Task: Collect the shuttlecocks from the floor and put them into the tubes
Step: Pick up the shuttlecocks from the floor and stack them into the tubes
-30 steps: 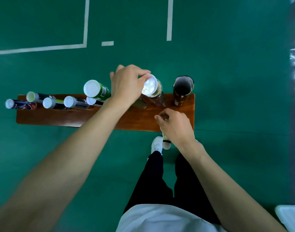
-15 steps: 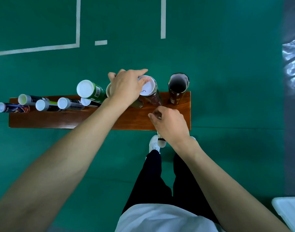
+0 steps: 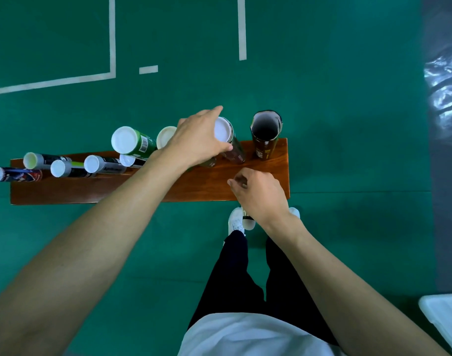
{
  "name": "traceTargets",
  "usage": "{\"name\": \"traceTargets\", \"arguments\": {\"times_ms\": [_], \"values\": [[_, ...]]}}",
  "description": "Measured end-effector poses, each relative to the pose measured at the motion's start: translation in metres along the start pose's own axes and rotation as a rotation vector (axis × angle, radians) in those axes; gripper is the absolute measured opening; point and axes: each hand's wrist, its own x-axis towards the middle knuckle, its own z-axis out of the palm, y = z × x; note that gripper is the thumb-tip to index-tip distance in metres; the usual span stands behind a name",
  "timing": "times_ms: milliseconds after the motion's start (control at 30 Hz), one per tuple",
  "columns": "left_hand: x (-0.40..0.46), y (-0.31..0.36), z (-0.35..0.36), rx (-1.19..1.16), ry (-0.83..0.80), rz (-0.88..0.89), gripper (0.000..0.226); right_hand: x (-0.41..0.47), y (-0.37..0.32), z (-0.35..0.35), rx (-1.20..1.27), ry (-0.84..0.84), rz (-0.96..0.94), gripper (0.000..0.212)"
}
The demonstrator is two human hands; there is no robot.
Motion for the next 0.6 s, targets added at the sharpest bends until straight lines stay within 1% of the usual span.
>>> {"name": "traceTargets", "arguments": {"times_ms": [100,233,333,467,533,600], "values": [[0.000,-0.002,0.000,0.010,0.017,0.032,0.095,0.000,0.001,0.001,0.009,-0.006,0.008,0.026],[0.001,-0.002,0.001,0.010,0.015,0.038,0.093,0.000,0.001,0.003,0.018,-0.018,0.016,0.026],[0.002,-0.001,0.001,0.030,-0.001,0.034,0.093,0.000,0.001,0.003,0.018,-0.022,0.014,0.026],[0.003,0.001,-0.003,-0.017,-0.030,0.030,0.097,0.000,0.003,0.001,0.012,-0.030,0.025,0.027],[0.007,0.004,-0.004,-0.091,0.000,0.021,0.087,0.001,0.004,0.000,0.012,-0.032,0.033,0.027],[0.015,0.007,-0.005,-0.203,0.081,-0.015,0.065,0.002,0.005,0.000,0.018,-0.026,0.041,0.027]]}}
